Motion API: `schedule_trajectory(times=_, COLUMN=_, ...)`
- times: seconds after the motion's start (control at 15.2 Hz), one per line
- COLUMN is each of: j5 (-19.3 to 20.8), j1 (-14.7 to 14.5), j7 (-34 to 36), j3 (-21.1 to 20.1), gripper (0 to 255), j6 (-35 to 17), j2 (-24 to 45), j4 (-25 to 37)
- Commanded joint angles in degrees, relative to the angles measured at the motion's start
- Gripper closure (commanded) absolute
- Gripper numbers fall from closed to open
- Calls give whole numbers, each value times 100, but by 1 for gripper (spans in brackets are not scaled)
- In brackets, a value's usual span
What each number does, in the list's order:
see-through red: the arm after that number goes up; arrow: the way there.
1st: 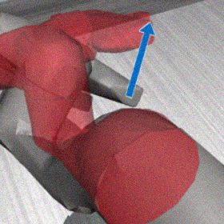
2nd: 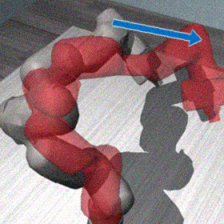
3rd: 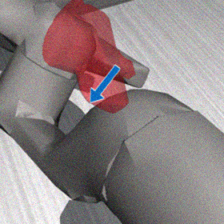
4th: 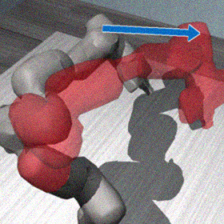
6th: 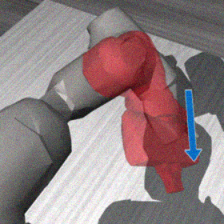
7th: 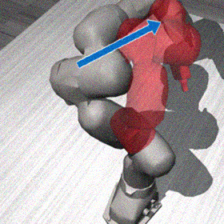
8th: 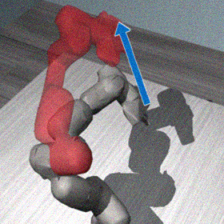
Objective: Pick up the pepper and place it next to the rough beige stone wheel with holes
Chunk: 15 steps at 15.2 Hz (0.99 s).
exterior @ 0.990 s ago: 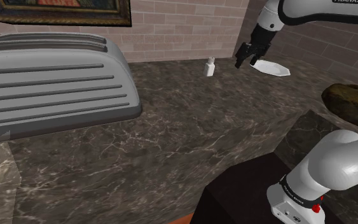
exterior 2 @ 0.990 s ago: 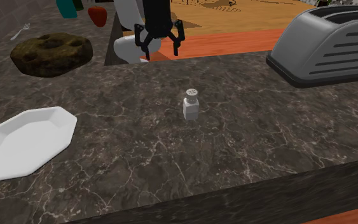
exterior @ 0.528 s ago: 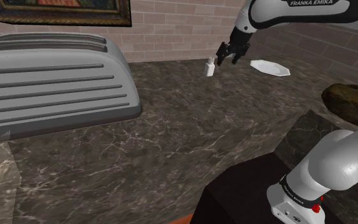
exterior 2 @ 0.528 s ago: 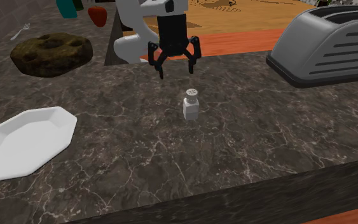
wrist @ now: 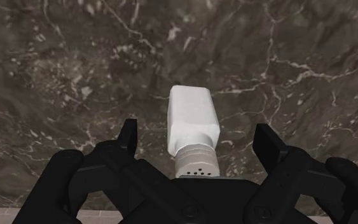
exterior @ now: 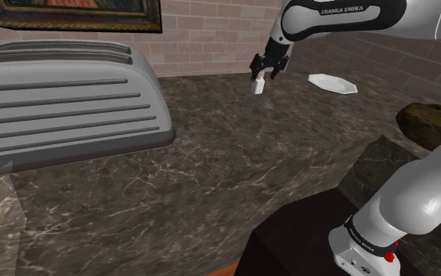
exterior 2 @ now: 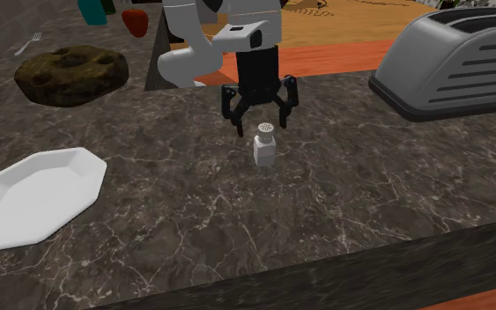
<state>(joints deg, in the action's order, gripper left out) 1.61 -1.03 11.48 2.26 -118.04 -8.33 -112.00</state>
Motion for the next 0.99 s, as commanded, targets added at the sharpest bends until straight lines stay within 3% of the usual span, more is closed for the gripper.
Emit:
schedule_trajectory(times=0.0, j5=0, j1=-1, j7=9, j3=-1, gripper=0, j6=-166, j2=63, j4=-99)
schedule_trajectory(times=0.73, j5=-2, j1=1, j7=8, j3=3, gripper=0, j6=-350, j2=138, j4=-208)
schedule_trajectory(times=0.79, j5=-2, j1=1, j7=8, j3=3, gripper=255, j6=-350, j2=138, j4=-208)
schedule_trajectory(times=0.92, j5=-2, j1=1, j7=8, j3=3, gripper=255, j6=-350, j2=138, j4=-208)
